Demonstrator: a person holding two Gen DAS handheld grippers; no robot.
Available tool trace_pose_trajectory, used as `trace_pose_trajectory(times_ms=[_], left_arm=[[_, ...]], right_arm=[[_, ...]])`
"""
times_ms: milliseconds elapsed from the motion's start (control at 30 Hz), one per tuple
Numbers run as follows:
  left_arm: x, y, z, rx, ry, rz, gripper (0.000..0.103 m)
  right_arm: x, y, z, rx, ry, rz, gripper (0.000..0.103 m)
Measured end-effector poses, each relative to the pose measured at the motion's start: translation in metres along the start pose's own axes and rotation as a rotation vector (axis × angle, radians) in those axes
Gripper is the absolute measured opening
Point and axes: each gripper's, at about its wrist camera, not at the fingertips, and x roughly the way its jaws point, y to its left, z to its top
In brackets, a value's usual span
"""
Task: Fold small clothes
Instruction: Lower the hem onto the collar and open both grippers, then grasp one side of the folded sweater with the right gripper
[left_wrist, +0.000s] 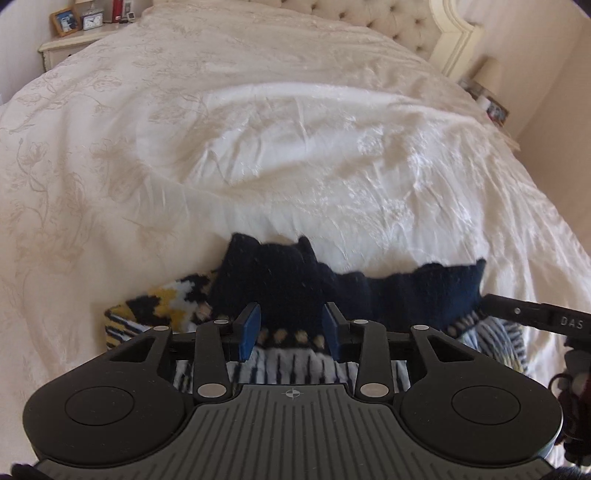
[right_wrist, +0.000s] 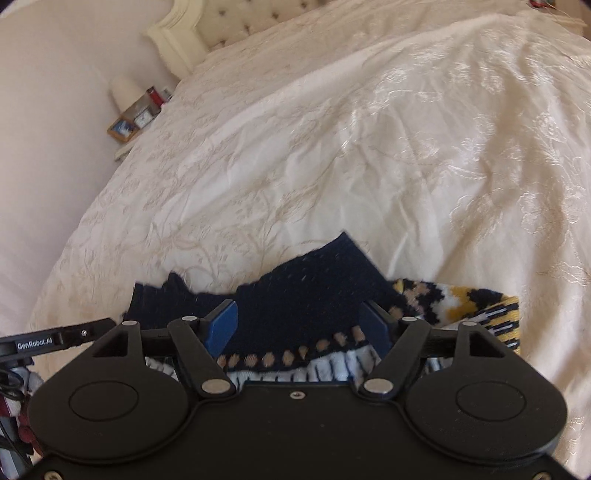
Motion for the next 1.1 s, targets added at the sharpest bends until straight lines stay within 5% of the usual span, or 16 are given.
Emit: trace_pose_trajectory(times_ms=[267,467,633,867,1100], left_arm=[[0.022,-0.005,-0.025,0.036,0.093,0.026,0.036],[0.027,0.01,-0.024,0.011,0.113,0.063,0.036],[0.023,0.01,-0.023,0.009,0.116,0.074,0.036],[0.009,-0.008,-0.036,0.067,0.11,0.085,0.037],[0.005,0.005,-0.065,0.089,0.168,0.18,0.039]], right_arm=[[0.036,0.032,-0.011,-0.229,0.122,0.021,0.076],[0.069,-0.004,0.02,-0.141,0.149,-0.057,0.076],[0.054,-0.002,0.027,-0.143,0.112,-0.078,0.078],[0.023,0.038,-0.015,-0.342,0.124,-0.07,0.089],[0.02,0.034,-0.07,-0.511,0.219,-0.197,0.1]])
